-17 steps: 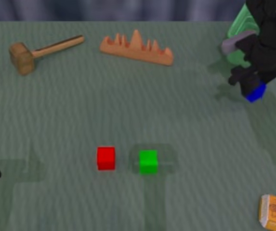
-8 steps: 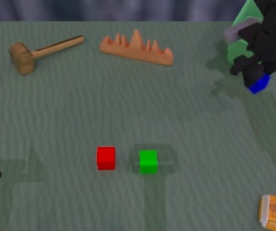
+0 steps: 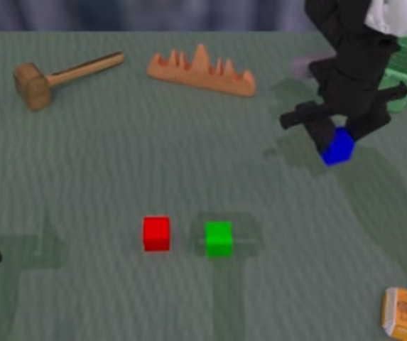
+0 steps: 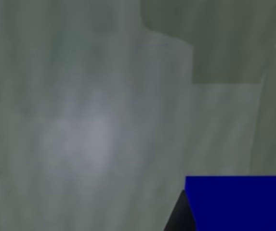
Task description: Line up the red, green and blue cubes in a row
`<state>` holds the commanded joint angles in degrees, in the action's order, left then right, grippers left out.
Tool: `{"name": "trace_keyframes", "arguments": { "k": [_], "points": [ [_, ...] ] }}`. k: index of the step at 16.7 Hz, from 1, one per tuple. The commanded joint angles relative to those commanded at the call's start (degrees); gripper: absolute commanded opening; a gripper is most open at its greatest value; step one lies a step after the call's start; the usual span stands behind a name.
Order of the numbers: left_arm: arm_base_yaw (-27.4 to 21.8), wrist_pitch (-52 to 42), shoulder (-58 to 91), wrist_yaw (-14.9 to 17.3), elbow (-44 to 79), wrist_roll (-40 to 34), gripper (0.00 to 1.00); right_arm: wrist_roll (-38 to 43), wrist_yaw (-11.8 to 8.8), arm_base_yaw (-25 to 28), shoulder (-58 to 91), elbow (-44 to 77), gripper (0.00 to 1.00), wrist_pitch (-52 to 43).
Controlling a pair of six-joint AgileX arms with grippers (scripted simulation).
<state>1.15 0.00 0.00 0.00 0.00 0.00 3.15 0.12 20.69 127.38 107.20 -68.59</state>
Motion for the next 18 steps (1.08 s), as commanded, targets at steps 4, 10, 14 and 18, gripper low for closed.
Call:
{"name": "trace_keyframes", "arguments": {
  "k": [4, 10, 14, 18],
  "points": [
    [0.00, 0.00, 0.00, 0.00, 0.00, 0.00, 1.00, 18.72, 0.46, 7.45, -6.77, -10.04, 0.00, 2.51],
    [0.00, 0.00, 0.00, 0.00, 0.00, 0.00, 1.00, 32.09, 1.09, 13.96, -13.71, -18.86, 0.00, 5.45],
    [0.00, 0.00, 0.00, 0.00, 0.00, 0.00, 1.00, 32.24, 0.99, 13.76, -13.57, -18.82, 0.00, 5.37],
    [0.00, 0.00, 0.00, 0.00, 0.00, 0.00, 1.00, 32.20, 0.92, 14.03, -12.31, -21.77, 0.00, 9.71]
  ]
}}
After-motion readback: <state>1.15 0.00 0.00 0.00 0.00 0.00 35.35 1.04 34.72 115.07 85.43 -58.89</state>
